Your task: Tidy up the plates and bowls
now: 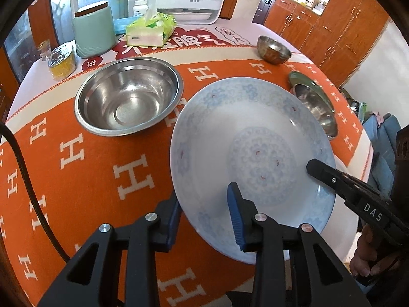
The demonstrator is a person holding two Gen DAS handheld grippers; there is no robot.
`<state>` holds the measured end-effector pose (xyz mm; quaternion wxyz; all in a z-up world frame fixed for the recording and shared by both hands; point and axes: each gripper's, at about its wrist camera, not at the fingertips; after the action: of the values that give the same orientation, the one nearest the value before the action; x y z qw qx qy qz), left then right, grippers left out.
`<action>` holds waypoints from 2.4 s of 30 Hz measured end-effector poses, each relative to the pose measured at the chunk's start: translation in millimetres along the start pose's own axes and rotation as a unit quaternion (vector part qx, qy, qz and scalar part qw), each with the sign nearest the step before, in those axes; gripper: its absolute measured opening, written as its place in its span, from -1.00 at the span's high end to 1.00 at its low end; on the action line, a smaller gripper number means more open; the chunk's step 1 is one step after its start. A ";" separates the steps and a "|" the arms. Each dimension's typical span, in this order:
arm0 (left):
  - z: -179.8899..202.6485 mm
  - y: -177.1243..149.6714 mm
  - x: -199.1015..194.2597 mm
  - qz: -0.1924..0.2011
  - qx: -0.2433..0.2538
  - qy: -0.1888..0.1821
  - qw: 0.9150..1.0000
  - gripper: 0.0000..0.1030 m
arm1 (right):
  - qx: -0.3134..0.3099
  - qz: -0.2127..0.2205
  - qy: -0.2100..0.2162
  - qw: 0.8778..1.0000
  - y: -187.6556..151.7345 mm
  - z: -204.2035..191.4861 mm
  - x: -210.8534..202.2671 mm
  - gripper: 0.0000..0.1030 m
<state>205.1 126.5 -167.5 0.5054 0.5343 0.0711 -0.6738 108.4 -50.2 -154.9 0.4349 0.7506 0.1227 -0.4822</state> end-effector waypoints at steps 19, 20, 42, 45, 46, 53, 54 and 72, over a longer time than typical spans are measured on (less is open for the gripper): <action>54.9 -33.0 -26.1 0.005 0.040 -0.016 0.999 0.35 | -0.007 0.035 -0.026 0.999 -37.6 27.7 -64.3 0.74; 58.2 -33.8 -25.2 0.004 0.042 -0.017 0.999 0.35 | -0.006 0.035 -0.028 0.999 -38.6 30.4 -66.3 0.74; 135.1 -55.1 24.9 -0.067 0.063 -0.036 0.995 0.35 | 0.025 -0.004 -0.067 0.997 -65.9 110.5 -84.8 0.73; 141.8 -57.2 35.1 -0.079 0.060 -0.037 0.994 0.35 | 0.026 -0.017 -0.071 0.997 -68.0 121.7 -82.2 0.73; 144.2 -58.0 38.8 -0.083 0.058 -0.037 0.994 0.35 | 0.026 -0.021 -0.071 0.997 -68.3 125.0 -81.3 0.73; 156.3 -61.5 59.4 -0.101 0.045 -0.034 0.993 0.35 | 0.019 -0.046 -0.074 0.996 -71.0 143.9 -73.5 0.72; 158.3 -62.2 63.7 -0.104 0.041 -0.033 0.993 0.35 | 0.017 -0.050 -0.075 0.996 -71.5 146.6 -71.9 0.72; 156.0 -55.6 102.9 -0.098 -0.048 0.026 0.994 0.35 | -0.118 -0.108 -0.049 0.986 -60.0 151.1 -32.8 0.58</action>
<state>70.3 -8.3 -208.3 0.4595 0.5173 0.1683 -0.7021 -37.6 -123.6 -183.4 0.4715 0.6516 0.2379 -0.5446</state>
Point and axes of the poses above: each gripper's, at about its wrist camera, not at the fingertips, and x roughly the way its jaws point, z to its right, y to its top, and after that the axes turned 14 degrees about -y, right-handed
